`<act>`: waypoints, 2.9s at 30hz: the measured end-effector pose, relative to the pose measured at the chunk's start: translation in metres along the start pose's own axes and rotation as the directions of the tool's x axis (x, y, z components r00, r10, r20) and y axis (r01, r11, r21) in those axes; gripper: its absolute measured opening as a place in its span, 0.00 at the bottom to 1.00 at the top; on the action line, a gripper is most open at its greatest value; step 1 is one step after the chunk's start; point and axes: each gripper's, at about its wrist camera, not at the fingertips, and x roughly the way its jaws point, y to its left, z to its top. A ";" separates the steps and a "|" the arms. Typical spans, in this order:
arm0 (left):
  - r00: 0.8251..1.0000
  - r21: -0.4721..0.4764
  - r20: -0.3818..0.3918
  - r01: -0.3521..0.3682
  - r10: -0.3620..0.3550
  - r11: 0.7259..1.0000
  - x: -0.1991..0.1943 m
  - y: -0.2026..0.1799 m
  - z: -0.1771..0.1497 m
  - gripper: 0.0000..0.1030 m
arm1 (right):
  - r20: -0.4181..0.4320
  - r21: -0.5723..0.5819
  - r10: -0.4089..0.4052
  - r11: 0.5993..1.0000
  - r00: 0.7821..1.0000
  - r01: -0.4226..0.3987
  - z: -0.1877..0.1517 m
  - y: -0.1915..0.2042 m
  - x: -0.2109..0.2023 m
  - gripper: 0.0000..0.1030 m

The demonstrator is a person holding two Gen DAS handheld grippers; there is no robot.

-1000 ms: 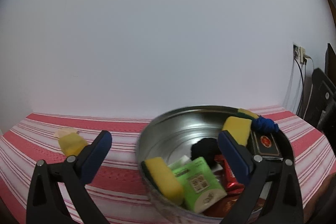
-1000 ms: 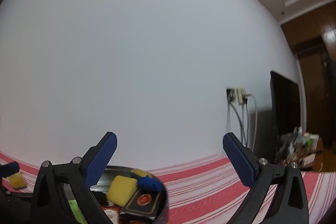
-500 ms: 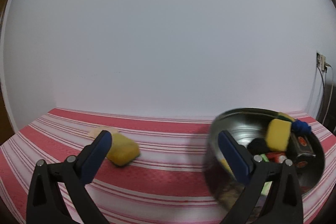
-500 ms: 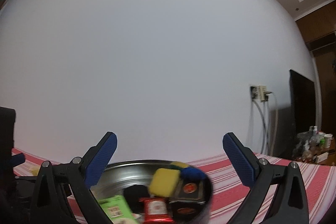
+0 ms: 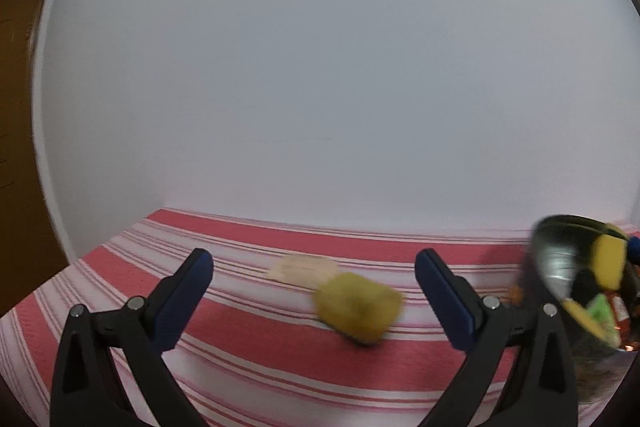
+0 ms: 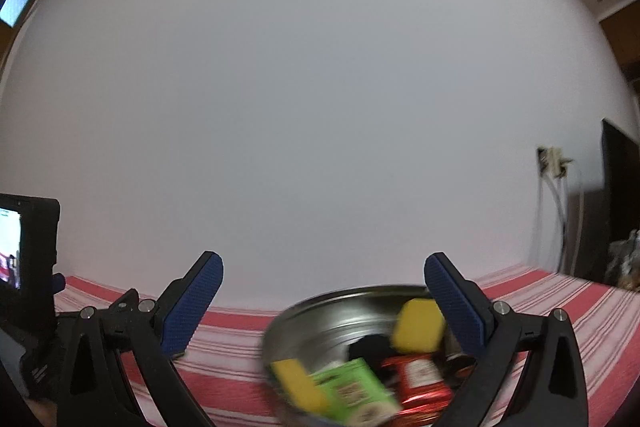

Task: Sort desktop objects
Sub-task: 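Move both tools back toward the beige packet and olive-yellow sponge, then grasp the olive-yellow sponge with the right tool, then grasp the beige packet with the left tool while the right holds the sponge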

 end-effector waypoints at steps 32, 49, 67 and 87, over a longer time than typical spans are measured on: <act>0.931 -0.202 -0.256 -0.315 0.260 0.927 0.097 0.154 0.007 0.99 | -0.567 -0.133 0.299 0.886 0.767 -0.444 -0.046 0.174 0.123 0.99; 0.960 -0.134 -0.220 -0.208 0.176 0.969 0.100 0.136 0.005 0.99 | -0.759 -0.212 0.219 0.807 0.613 -0.552 -0.077 0.200 0.172 0.59; 0.951 0.075 -0.284 0.151 -0.124 0.986 0.096 0.056 0.004 0.99 | -0.478 -0.120 0.277 0.919 0.834 -0.375 -0.029 0.119 0.054 0.58; 0.814 0.063 -0.566 0.196 -0.126 0.979 0.194 -0.002 0.002 0.63 | -0.503 -0.071 0.246 0.944 0.829 -0.323 -0.036 0.102 0.074 0.58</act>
